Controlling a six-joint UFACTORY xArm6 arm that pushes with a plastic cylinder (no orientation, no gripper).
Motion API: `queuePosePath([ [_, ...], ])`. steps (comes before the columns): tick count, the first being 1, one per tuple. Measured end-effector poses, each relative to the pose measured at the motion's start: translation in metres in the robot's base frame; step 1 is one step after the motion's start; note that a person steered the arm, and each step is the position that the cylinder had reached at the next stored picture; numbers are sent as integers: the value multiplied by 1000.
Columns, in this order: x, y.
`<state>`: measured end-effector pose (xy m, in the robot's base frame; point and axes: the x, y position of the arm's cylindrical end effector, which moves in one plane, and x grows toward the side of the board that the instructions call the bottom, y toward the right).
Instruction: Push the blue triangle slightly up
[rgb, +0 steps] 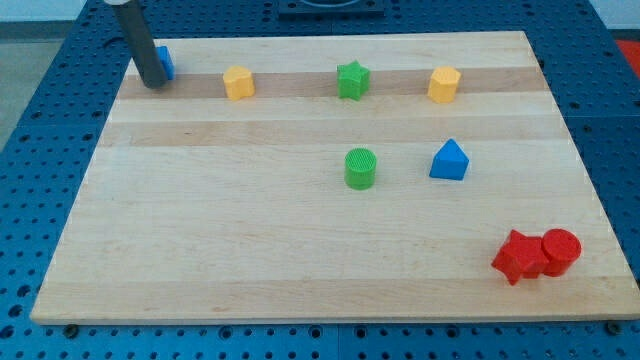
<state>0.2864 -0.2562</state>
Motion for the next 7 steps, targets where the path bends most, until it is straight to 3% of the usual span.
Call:
queuePosePath([
  [2, -27, -12],
  [3, -7, -12],
  [5, 94, 19],
  [7, 182, 115],
])
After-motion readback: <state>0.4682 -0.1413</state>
